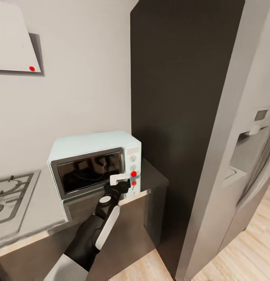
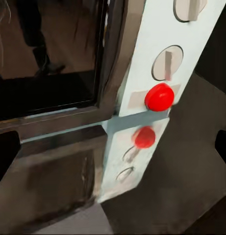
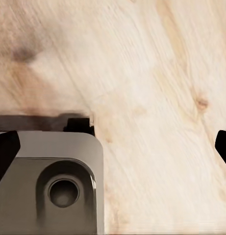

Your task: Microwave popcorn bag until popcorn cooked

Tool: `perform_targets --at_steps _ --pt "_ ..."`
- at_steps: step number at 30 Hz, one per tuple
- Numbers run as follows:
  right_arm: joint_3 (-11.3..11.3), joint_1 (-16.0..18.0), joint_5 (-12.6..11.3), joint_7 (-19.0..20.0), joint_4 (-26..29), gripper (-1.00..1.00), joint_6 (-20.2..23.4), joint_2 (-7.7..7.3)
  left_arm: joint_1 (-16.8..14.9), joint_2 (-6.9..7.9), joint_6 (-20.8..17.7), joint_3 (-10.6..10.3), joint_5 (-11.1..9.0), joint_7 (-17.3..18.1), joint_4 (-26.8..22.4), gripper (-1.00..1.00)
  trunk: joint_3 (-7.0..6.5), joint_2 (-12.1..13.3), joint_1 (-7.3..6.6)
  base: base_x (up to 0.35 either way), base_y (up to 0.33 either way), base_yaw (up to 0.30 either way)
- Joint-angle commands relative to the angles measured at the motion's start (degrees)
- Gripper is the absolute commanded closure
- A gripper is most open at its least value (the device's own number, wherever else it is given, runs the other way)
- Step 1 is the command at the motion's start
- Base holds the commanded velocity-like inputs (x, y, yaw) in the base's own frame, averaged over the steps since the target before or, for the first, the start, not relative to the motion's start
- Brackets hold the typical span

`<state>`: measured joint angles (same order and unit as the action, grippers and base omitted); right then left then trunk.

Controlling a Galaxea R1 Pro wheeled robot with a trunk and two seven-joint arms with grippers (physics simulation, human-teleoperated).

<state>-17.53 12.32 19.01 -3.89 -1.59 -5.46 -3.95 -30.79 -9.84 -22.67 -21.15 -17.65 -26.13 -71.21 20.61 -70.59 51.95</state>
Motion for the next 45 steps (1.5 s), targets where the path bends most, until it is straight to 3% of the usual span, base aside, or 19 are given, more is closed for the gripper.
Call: perform_targets --at_steps 1,11,15,17,18,19,20,21,22,23,26,29,31,34,39,40,42,45 --pt "-0.49 0.07 0.59 -0.25 -0.17 -1.0 -0.28 -0.01 -0.06 0.02 -0.14 -0.12 -0.56 -0.51 -0.07 -1.0 0.07 -0.05 -0.03 -0.346 0.0 0.0" --pt "-0.49 0.07 0.59 -0.25 -0.17 -1.0 -0.34 -0.17 -0.06 0.0 -0.09 -0.22 -0.74 -0.51 0.01 -1.0 0.07 -0.05 -0.03 -0.345 0.0 0.0" --pt "-0.52 0.07 0.58 -0.29 -0.17 -1.0 -0.34 -0.3 -0.06 0.01 0.14 -3.5 -1.5 -0.2 0.86 -1.0 0.07 -0.05 -0.03 -0.292 0.0 0.0" --pt "-0.61 0.07 0.67 -0.26 -0.17 -1.0 -0.29 -0.34 -0.06 0.09 2.11 -4.81 -4.33 0.91 3.96 -1.0 0.07 -0.05 -0.03 -0.076 0.0 0.0" --pt "-0.63 0.07 0.72 -0.25 -0.14 -1.0 -0.32 -0.35 -0.06 0.22 3.97 -5.11 -7.55 3.26 7.09 -1.0 0.07 -0.05 -0.03 -0.024 0.0 0.0" --pt "-0.61 0.07 0.74 -0.25 -0.12 -1.0 -0.35 -0.35 -0.06 0.28 4.74 -5.18 -8.99 4.76 9.04 -1.0 0.07 -0.05 -0.03 -0.016 0.0 0.0" --pt "-0.6 0.07 0.79 -0.25 -0.01 -1.0 -0.42 -0.43 -0.06 0.36 6.09 -5.29 -11.75 8.32 20.58 -1.0 0.07 -0.05 -0.03 -0.003 0.0 0.0" --pt "-0.56 0.07 0.82 -0.25 -0.01 -1.0 -0.45 -0.43 -0.06 0.36 6.24 -5.3 -11.95 8.62 24.08 -1.0 0.07 -0.05 -0.03 -0.002 0.0 0.0" --pt "-0.29 0.07 0.9 -0.23 0.0 -1.0 -0.56 -0.44 -0.06 0.35 8.2 -5.15 -12.79 9.08 33.56 -1.0 0.07 -0.05 -0.03 0.0 0.0 0.0" --pt "-0.17 0.07 0.94 -0.23 0.0 -1.0 -0.71 -0.44 -0.06 0.35 10.3 -5.11 -13.55 9.17 37.71 -1.0 0.07 -0.05 -0.03 0.0 0.0 0.0" --pt "0.08 0.07 1.03 -0.24 0.01 -1.0 -1.27 -0.44 -0.06 0.32 21.08 -5.1 -18.04 9.68 55.08 -1.0 0.07 -0.05 -0.03 0.0 0.0 0.0" --pt "0.12 0.07 1.03 -0.24 0.01 -1.0 -1.38 -0.44 0.11 0.38 24.27 -4.94 -21.01 12.95 67.71 -1.0 0.07 -0.05 -0.03 0.0 0.0 0.0" --pt "0.12 0.07 1.03 -0.25 0.01 -1.0 -1.42 -0.44 0.28 1.31 24.74 -4.87 -21.87 17.28 70.48 -1.0 0.07 -0.05 -0.03 0.0 0.0 0.0" --pt "0.13 0.07 1.03 -0.25 0.01 -1.0 -1.44 -0.44 0.7 2.51 24.79 -4.82 -22.04 19.0 71.11 -1.0 0.07 -0.05 -0.03 0.0 0.0 0.0" --pt "0.0 0.07 1.1 -0.25 0.01 -1.0 -1.48 -0.44 8.66 6.47 24.81 -4.85 -22.08 21.78 71.29 -1.0 0.07 -0.05 -0.03 0.0 0.0 0.0" --pt "0.05 0.07 1.11 -0.25 0.01 -1.0 -1.48 -0.44 9.98 7.3 24.83 -4.86 -22.08 23.43 71.29 -1.0 0.07 -0.05 -0.03 0.0 0.0 0.0" --pt "0.05 0.07 1.09 -0.25 0.01 -1.0 -1.49 -0.37 13.53 9.83 25.01 -4.85 -22.14 31.16 71.3 -1.0 0.07 -0.05 -0.03 0.0 0.0 0.0" --pt "-0.2 0.07 0.92 -0.29 0.01 -1.0 -1.42 -0.35 14.31 10.47 24.97 -4.87 -22.09 33.54 71.3 -1.0 0.07 -0.05 -0.03 0.0 0.0 0.0"
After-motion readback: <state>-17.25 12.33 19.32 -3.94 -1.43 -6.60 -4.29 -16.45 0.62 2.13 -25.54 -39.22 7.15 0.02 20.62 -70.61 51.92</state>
